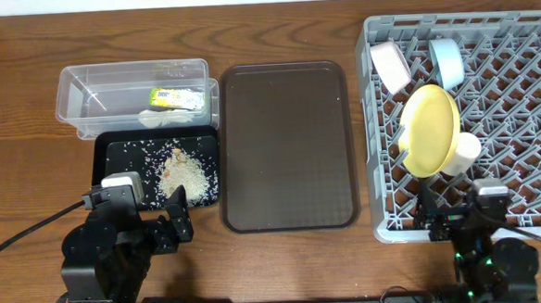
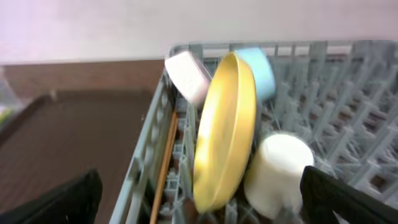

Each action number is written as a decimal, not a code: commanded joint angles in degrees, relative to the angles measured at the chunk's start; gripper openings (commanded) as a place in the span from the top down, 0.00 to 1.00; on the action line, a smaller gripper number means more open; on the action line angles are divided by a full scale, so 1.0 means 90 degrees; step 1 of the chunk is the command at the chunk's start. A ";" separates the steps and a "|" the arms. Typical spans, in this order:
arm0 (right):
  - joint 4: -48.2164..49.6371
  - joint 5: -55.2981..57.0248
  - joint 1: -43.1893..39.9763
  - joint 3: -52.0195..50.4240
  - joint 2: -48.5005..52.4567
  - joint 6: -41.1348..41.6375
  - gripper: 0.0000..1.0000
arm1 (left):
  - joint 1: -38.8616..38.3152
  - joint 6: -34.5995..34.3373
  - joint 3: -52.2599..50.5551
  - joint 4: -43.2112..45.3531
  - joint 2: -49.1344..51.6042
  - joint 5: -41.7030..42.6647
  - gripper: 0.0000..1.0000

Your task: Sort waste into correct bins and load items into the dishwasher rack

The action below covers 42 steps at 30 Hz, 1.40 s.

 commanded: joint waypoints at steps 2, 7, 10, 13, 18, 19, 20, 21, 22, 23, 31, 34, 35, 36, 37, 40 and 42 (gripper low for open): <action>0.1020 -0.0039 0.0078 -0.0911 -0.0211 -0.0124 0.01 | 0.0015 0.0085 -0.0029 0.0022 -0.0015 0.0039 0.05; 0.2166 -0.0049 0.0083 -0.1622 -0.0214 -0.0117 0.01 | 0.0015 0.0085 -0.0029 0.0024 -0.0015 0.0039 0.05; 0.2137 -0.0049 0.0114 -0.1639 -0.0211 -0.0119 0.01 | 0.0015 0.0085 -0.0029 0.0024 -0.0015 0.0039 0.05; 0.2140 -0.0051 0.0112 -0.1639 -0.0211 -0.0119 0.01 | 0.0015 0.0083 -0.0029 0.0024 -0.0015 0.0039 0.05; 0.2137 -0.0049 0.0112 -0.1639 -0.0206 -0.0119 0.01 | 0.0015 0.0083 -0.0029 0.0024 -0.0015 0.0039 0.05; 0.2137 -0.0049 0.0112 -0.1639 -0.0206 -0.0119 0.01 | 0.0015 0.0085 -0.0029 0.0024 -0.0015 0.0039 0.05; 0.2137 -0.0049 0.0112 -0.1639 -0.0206 -0.0119 0.01 | 0.0015 0.0085 -0.0029 0.0022 -0.0015 0.0039 0.05; 0.2137 -0.0051 0.0112 -0.1639 -0.0206 -0.0119 0.01 | 0.0015 0.0085 -0.0029 0.0022 -0.0015 0.0039 0.05; 0.2137 -0.0049 0.0112 -0.1639 -0.0206 -0.0119 0.01 | 0.0015 0.0083 -0.0029 0.0024 -0.0015 0.0039 0.05; 0.2137 -0.0049 0.0112 -0.1639 -0.0206 -0.0119 0.01 | 0.0015 0.0085 -0.0029 0.0022 -0.0015 0.0039 0.05; 0.2137 -0.0049 0.0112 -0.1639 -0.0206 -0.0119 0.01 | 0.0015 0.0085 -0.0029 0.0022 -0.0015 0.0039 0.05; 0.2137 -0.0049 0.0112 -0.1639 -0.0206 -0.0119 0.01 | 0.0015 0.0083 -0.0029 0.0024 -0.0015 0.0039 0.05; 0.2137 -0.0049 0.0112 -0.1639 -0.0206 -0.0119 0.01 | 0.0015 0.0085 -0.0029 0.0022 -0.0015 0.0039 0.05; 0.2137 -0.0049 0.0112 -0.1639 -0.0206 -0.0119 0.01 | 0.0015 0.0085 -0.0029 0.0022 -0.0015 0.0039 0.05; 0.2137 -0.0049 0.0112 -0.1639 -0.0206 -0.0119 0.01 | 0.0015 0.0085 -0.0029 0.0022 -0.0015 0.0039 0.05; 0.2137 -0.0049 0.0112 -0.1639 -0.0206 -0.0119 0.01 | 0.0015 0.0085 -0.0029 0.0022 -0.0015 0.0039 0.05; 0.2137 -0.0049 0.0112 -0.1639 -0.0206 -0.0119 0.01 | 0.0015 0.0083 -0.0029 0.0022 -0.0015 0.0039 0.05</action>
